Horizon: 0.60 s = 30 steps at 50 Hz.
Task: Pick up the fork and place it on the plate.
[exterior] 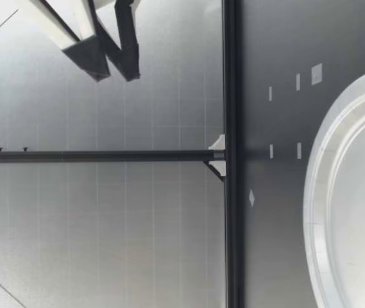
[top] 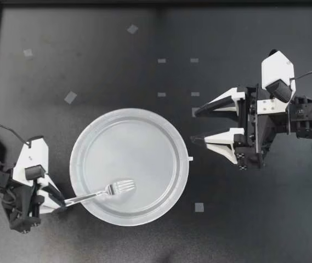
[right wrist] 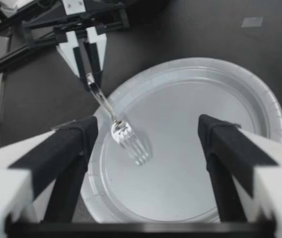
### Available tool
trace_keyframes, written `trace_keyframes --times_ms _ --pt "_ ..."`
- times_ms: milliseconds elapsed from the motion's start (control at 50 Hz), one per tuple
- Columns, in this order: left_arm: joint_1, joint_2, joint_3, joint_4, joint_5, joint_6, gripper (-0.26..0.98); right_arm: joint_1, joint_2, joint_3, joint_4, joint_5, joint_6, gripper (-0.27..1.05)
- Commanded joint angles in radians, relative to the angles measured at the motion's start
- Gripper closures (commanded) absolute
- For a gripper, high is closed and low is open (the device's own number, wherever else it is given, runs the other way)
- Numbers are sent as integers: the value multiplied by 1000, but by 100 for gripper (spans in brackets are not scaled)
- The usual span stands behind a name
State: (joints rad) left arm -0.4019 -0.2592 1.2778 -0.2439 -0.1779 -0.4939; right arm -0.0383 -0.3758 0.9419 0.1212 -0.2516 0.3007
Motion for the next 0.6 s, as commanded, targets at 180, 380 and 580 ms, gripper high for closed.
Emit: trace_keyframes --times_ms 180,380,580 --pt "-5 -14 40 2 -46 -3 68 -5 14 -17 2 -15 23 0" --pt "-5 -15 37 0 -35 -3 68 -5 21 -26 2 -25 21 0" --pt "-5 -26 32 2 -25 -12 67 -5 20 -28 0 -25 25 0"
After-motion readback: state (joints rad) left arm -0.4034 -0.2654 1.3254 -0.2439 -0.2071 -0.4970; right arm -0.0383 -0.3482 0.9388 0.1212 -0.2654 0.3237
